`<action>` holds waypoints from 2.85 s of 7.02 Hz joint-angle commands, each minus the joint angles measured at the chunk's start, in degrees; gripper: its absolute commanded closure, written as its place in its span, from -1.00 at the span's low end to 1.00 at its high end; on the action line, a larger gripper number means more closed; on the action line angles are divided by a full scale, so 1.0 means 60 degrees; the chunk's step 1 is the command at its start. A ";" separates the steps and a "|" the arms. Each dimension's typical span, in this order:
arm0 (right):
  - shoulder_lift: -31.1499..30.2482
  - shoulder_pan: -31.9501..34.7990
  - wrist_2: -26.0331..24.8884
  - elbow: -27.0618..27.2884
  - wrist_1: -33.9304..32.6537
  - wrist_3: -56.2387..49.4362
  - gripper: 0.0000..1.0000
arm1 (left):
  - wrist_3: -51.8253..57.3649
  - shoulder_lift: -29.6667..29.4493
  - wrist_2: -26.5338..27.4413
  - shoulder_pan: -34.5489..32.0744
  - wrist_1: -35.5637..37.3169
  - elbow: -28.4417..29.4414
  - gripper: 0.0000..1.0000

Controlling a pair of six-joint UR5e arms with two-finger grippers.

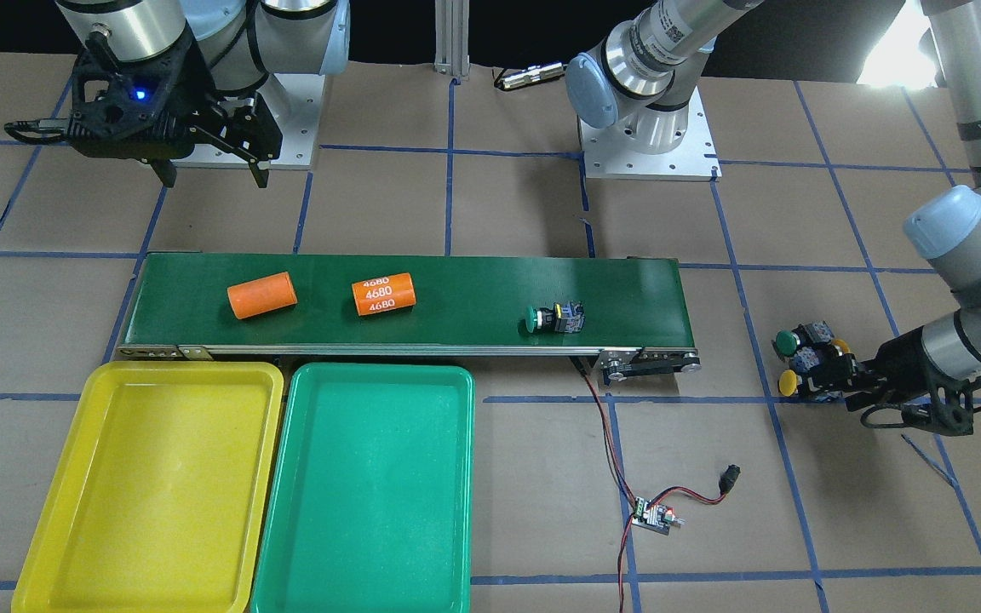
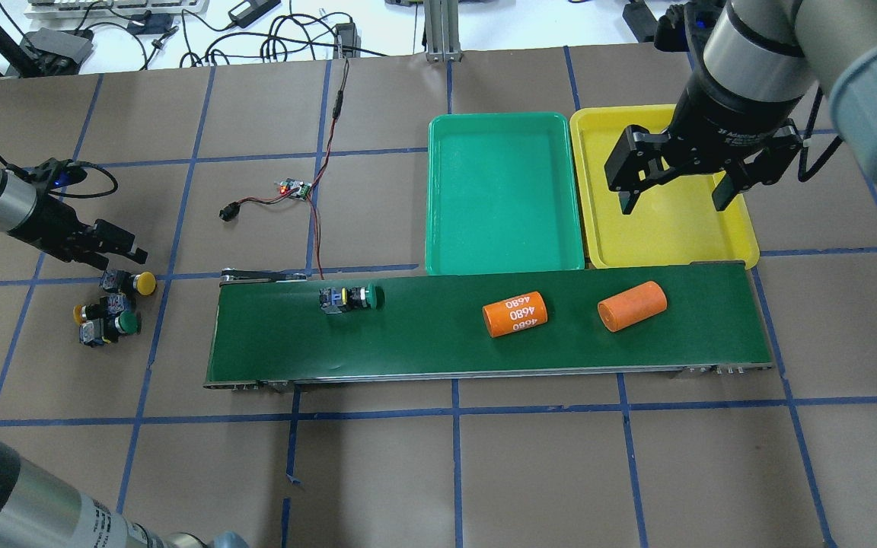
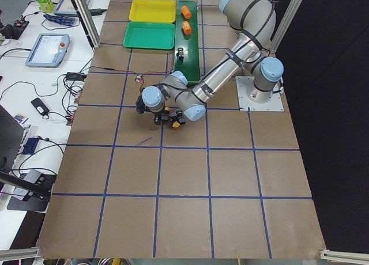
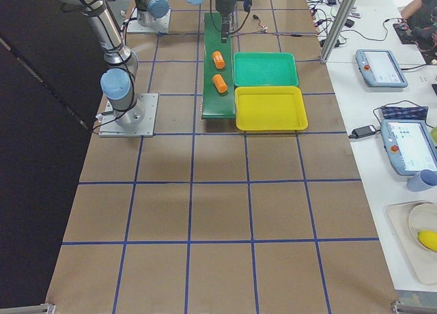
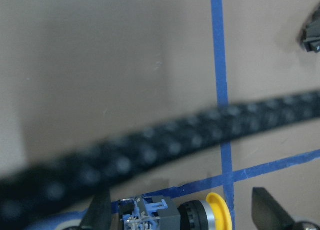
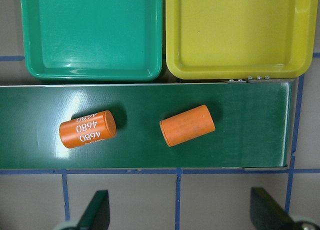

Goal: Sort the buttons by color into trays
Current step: 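Grasp a yellow-capped push-button switch with the left gripper, then place the yellow-capped switch on the belt and open the left gripper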

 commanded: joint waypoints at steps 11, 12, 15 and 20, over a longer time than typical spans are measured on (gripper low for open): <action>-0.0218 0.0003 0.0014 0.0252 -0.0039 -0.0026 -1.00 | -0.2834 0.2743 0.1909 -0.2955 -0.0277 -0.0969 0.83; -0.0203 0.0002 0.0000 0.0252 -0.0038 -0.0026 -1.00 | -0.3729 0.3198 0.1575 -0.3877 -0.0600 -0.1420 0.83; -0.0189 -0.0012 0.0000 0.0252 -0.0038 -0.0085 -1.00 | -0.6462 0.3657 0.1644 -0.5686 -0.0021 -0.2899 0.77; -0.0189 -0.0027 -0.0074 0.0251 -0.0024 -0.0114 -1.00 | -0.5592 0.3483 0.1776 -0.4075 0.0981 -0.2541 -1.00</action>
